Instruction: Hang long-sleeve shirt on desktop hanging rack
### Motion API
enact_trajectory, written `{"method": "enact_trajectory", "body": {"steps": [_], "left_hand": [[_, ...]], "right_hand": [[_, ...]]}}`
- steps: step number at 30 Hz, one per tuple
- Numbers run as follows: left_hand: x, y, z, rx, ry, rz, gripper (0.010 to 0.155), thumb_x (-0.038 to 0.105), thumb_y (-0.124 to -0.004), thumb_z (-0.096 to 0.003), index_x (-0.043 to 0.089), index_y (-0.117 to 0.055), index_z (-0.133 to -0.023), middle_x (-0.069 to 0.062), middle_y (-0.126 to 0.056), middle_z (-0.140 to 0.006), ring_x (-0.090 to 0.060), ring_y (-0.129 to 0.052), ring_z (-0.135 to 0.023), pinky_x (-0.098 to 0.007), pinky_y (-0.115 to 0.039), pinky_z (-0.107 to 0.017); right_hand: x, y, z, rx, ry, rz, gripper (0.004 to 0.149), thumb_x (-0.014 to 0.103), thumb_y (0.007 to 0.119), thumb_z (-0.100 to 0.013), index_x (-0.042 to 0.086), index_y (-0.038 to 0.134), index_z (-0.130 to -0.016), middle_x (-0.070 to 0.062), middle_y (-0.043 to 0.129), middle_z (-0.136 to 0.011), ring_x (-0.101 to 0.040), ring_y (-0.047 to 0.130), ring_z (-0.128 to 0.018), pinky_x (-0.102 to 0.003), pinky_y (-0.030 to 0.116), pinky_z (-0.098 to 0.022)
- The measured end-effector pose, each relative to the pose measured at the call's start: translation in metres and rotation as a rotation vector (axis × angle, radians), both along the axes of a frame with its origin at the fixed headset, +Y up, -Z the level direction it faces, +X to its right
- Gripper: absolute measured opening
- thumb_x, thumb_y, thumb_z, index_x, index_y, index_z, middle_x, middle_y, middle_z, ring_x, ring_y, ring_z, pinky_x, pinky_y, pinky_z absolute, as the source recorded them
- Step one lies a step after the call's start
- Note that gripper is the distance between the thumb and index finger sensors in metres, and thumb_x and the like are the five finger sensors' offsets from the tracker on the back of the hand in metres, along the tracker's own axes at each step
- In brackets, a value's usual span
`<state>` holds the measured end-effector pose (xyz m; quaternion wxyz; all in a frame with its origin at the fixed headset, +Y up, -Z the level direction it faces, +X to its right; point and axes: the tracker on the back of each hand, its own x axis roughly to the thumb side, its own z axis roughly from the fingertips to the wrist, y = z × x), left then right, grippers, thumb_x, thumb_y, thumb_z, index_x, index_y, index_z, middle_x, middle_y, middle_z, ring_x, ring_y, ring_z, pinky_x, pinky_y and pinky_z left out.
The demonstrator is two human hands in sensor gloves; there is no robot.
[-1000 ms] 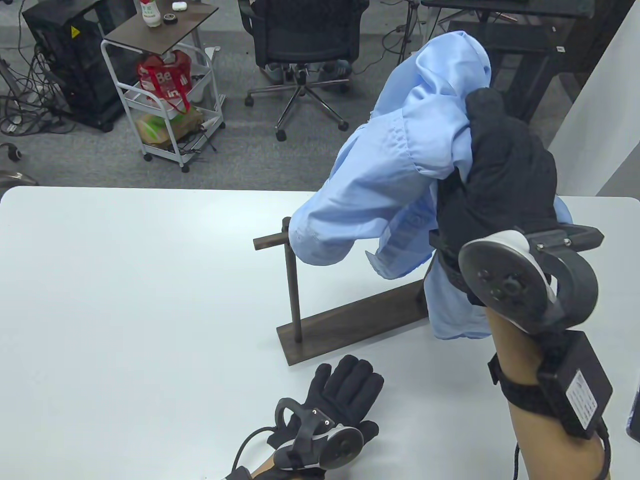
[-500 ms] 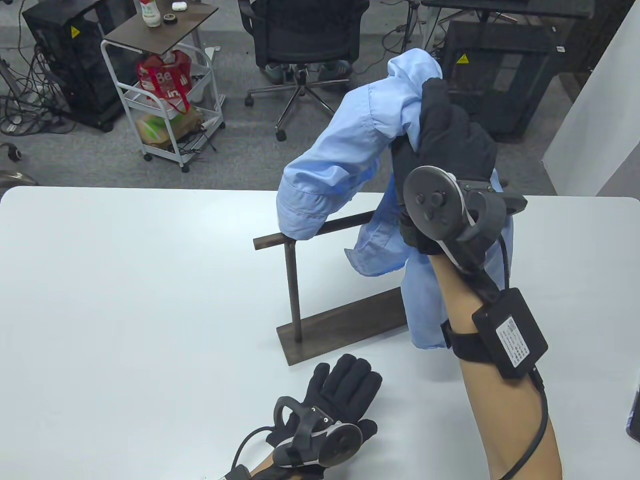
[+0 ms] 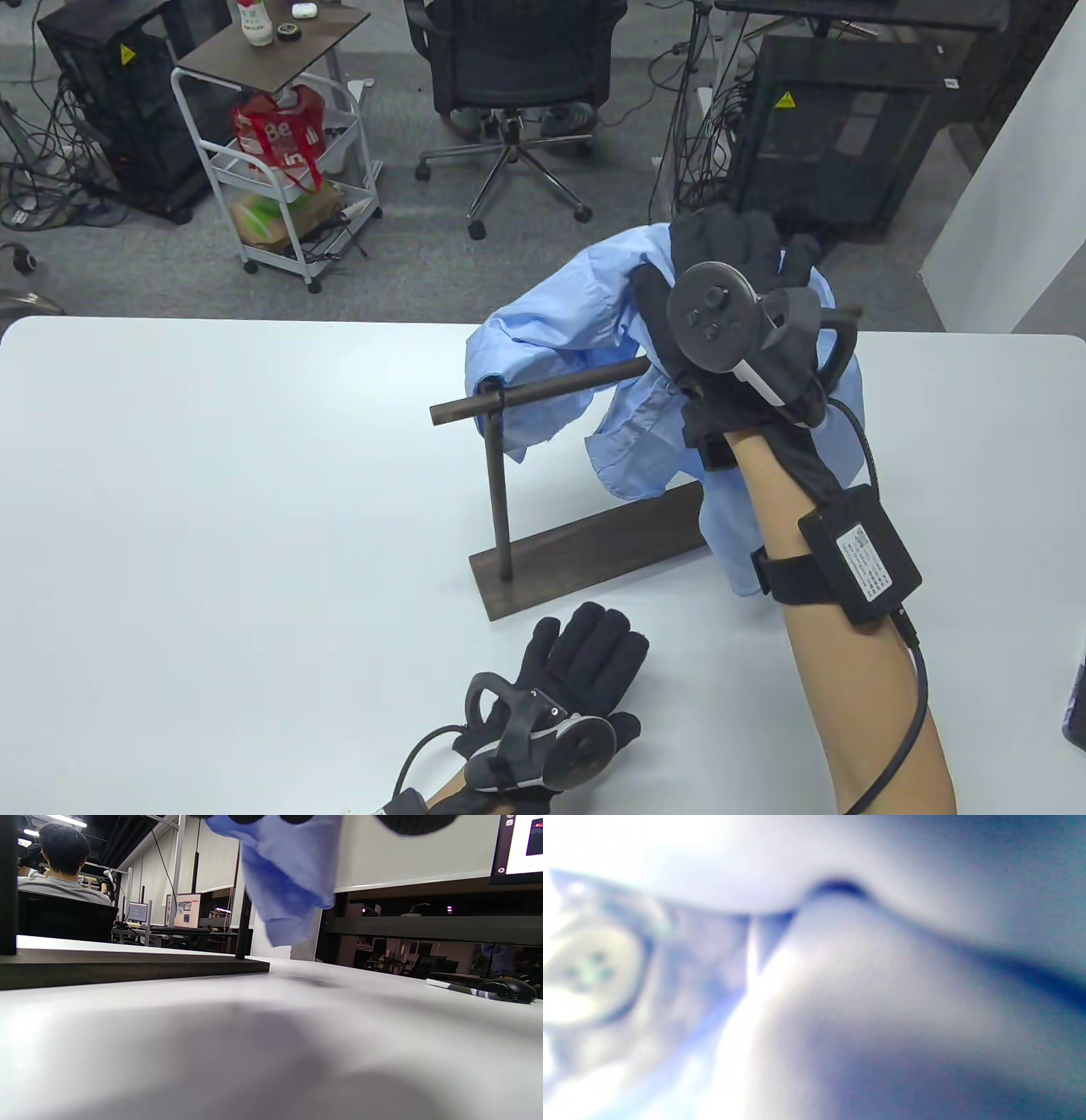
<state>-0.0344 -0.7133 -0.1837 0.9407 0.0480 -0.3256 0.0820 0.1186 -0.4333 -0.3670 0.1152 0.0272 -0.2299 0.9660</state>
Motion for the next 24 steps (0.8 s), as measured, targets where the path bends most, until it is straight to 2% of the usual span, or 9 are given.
{"method": "enact_trajectory", "body": {"steps": [3, 5, 8, 10, 13, 15, 19, 24], "left_hand": [[0.0, 0.0, 0.0, -0.001, 0.001, -0.001, 0.081, 0.06, -0.063, -0.0429, 0.026, -0.035, -0.111, -0.002, -0.033, -0.118, -0.032, -0.036, -0.113, -0.065, -0.047, -0.077], [0.0, 0.0, 0.0, -0.003, 0.001, 0.0, 0.081, 0.06, -0.063, -0.0428, 0.026, -0.035, -0.111, -0.002, -0.033, -0.118, -0.032, -0.036, -0.113, -0.065, -0.047, -0.077], [0.0, 0.0, -0.001, -0.005, 0.0, 0.0, 0.081, 0.06, -0.063, -0.0428, 0.026, -0.035, -0.111, -0.003, -0.033, -0.118, -0.033, -0.036, -0.113, -0.065, -0.047, -0.077], [0.0, 0.0, -0.001, -0.008, 0.001, 0.0, 0.081, 0.06, -0.063, -0.0429, 0.026, -0.035, -0.111, -0.002, -0.034, -0.118, -0.032, -0.036, -0.113, -0.065, -0.047, -0.077], [0.0, 0.0, -0.001, -0.008, 0.001, 0.001, 0.081, 0.06, -0.063, -0.0429, 0.026, -0.035, -0.111, -0.003, -0.033, -0.118, -0.032, -0.036, -0.113, -0.065, -0.047, -0.077], [0.0, 0.0, -0.001, -0.007, 0.003, 0.004, 0.081, 0.06, -0.063, -0.0428, 0.026, -0.035, -0.111, -0.002, -0.033, -0.118, -0.032, -0.036, -0.113, -0.065, -0.047, -0.077], [0.0, -0.001, -0.001, -0.005, 0.005, 0.005, 0.081, 0.06, -0.063, -0.0429, 0.026, -0.035, -0.111, -0.002, -0.033, -0.118, -0.032, -0.036, -0.113, -0.065, -0.047, -0.077], [0.0, -0.001, -0.001, -0.007, 0.007, 0.007, 0.081, 0.06, -0.063, -0.0429, 0.026, -0.035, -0.111, -0.002, -0.033, -0.118, -0.032, -0.036, -0.113, -0.065, -0.047, -0.077]], "right_hand": [[0.001, -0.007, -0.004, -0.015, 0.006, 0.007, 0.056, 0.049, 0.066, -0.059, 0.012, 0.08, -0.098, -0.019, 0.08, -0.103, -0.049, 0.067, -0.099, -0.076, 0.037, -0.072], [-0.001, -0.011, -0.006, -0.004, 0.019, 0.031, 0.059, 0.051, 0.064, -0.058, 0.011, 0.081, -0.097, -0.021, 0.081, -0.102, -0.05, 0.068, -0.099, -0.076, 0.038, -0.072], [-0.004, -0.01, -0.007, -0.047, 0.053, 0.076, 0.064, 0.054, 0.061, -0.057, 0.01, 0.08, -0.099, -0.023, 0.079, -0.105, -0.052, 0.066, -0.1, -0.077, 0.037, -0.072], [-0.003, -0.008, -0.004, -0.087, 0.076, 0.064, 0.063, 0.053, 0.061, -0.058, 0.012, 0.072, -0.105, -0.023, 0.07, -0.111, -0.051, 0.059, -0.104, -0.077, 0.034, -0.073], [0.0, -0.002, 0.007, 0.012, 0.125, 0.007, 0.064, 0.052, 0.065, -0.057, 0.014, 0.066, -0.108, -0.022, 0.061, -0.116, -0.05, 0.054, -0.107, -0.075, 0.035, -0.074], [0.001, 0.004, 0.02, 0.084, 0.155, -0.005, 0.064, 0.052, 0.066, -0.056, 0.014, 0.067, -0.108, -0.023, 0.062, -0.116, -0.051, 0.055, -0.106, -0.075, 0.037, -0.073], [0.004, 0.014, 0.047, 0.15, 0.202, 0.014, 0.065, 0.052, 0.067, -0.056, 0.014, 0.064, -0.109, -0.022, 0.06, -0.117, -0.05, 0.054, -0.106, -0.075, 0.038, -0.073], [0.012, 0.018, 0.098, 0.271, 0.235, 0.146, 0.067, 0.053, 0.066, -0.056, 0.015, 0.059, -0.111, -0.022, 0.06, -0.117, -0.05, 0.055, -0.107, -0.074, 0.04, -0.073]]}}
